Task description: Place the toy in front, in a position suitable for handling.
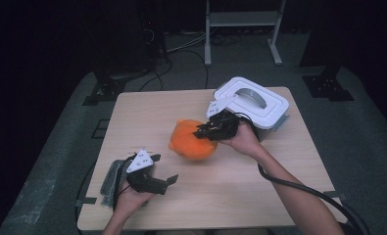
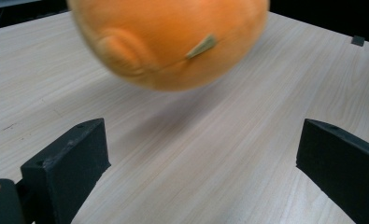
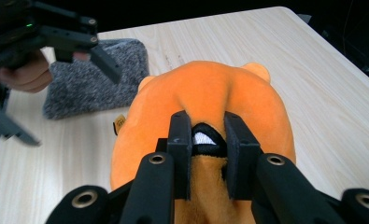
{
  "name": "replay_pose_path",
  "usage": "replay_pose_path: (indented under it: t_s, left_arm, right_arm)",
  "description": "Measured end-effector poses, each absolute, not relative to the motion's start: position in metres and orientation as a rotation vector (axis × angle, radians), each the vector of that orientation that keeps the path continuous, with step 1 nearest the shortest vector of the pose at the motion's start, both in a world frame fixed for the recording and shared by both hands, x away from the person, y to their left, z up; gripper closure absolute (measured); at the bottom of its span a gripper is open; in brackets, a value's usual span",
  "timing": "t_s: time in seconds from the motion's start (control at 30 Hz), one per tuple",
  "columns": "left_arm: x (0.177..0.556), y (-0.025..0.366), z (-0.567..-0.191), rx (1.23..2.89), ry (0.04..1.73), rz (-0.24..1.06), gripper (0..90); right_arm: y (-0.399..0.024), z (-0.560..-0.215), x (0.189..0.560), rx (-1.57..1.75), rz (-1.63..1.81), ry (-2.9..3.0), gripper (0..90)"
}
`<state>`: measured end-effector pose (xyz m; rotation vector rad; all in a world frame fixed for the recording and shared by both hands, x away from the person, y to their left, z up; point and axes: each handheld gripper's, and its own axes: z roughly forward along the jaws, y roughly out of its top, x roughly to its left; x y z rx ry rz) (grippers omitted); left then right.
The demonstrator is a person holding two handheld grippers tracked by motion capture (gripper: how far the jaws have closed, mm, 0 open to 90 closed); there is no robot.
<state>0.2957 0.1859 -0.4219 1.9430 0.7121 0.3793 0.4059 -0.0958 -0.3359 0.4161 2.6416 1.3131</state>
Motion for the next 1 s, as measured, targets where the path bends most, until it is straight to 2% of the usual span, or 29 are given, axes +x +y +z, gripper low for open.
replay_pose_path:
  t_s: [0.5,1.0]
  left_arm:
    - [0.296,0.189,-0.420,1.936,0.721,0.392,1.7]
    - [0.297,0.194,-0.419,1.935,0.729,0.390,1.8]
  right_arm:
    - [-0.135,-0.339,0.372,0.392,1.343,2.651,74.0]
    - [-0.149,-0.379,0.339,0.350,1.376,2.711,73.3]
